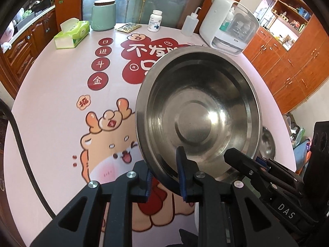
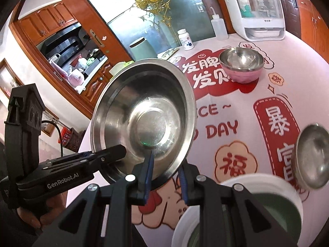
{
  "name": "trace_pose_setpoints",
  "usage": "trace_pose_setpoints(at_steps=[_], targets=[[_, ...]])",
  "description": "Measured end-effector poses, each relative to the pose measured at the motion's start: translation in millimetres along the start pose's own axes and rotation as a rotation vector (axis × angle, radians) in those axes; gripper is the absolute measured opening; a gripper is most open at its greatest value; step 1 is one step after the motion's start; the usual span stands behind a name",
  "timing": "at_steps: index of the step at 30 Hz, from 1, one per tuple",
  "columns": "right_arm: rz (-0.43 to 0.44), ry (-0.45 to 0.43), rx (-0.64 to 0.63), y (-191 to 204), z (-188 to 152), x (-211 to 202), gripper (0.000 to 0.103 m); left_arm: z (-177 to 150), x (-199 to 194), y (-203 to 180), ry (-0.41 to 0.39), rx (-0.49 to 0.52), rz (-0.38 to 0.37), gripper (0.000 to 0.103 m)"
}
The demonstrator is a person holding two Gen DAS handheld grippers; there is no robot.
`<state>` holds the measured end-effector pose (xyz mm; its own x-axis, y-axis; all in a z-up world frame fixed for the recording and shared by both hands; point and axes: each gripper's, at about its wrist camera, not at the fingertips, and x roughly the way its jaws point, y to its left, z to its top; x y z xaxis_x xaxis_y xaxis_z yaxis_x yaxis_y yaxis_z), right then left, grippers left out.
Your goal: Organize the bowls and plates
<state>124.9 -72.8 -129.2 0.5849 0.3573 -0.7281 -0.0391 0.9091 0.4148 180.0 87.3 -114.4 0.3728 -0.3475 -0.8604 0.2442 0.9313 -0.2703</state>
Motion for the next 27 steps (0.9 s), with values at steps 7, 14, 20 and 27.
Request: trace_pose_setpoints(at_steps=[7,14,20,27], targets=[[-0.016,0.02,0.008,12.2,-29.3,-11.7,0.023,-29.7,-15.1,2.5,0.014,0.018,-0.008,0.019],[-0.024,0.042,0.015,28.2,-61.4,-20.9,0.023,-64.4,-28.2,10.8,0.051,0.033,0.002,0.019],[-0.029,0.075,0.028,38.3,-89.5,-25.1,0.023,-93.6,-34.6,20.0,0.087,0.032,0.009,0.02],[-0.024,0.12,0.055,47.6,-118.4,-25.1,0.023,-124.1,-38.2,30.3,0.133,0.03,0.027,0.021]])
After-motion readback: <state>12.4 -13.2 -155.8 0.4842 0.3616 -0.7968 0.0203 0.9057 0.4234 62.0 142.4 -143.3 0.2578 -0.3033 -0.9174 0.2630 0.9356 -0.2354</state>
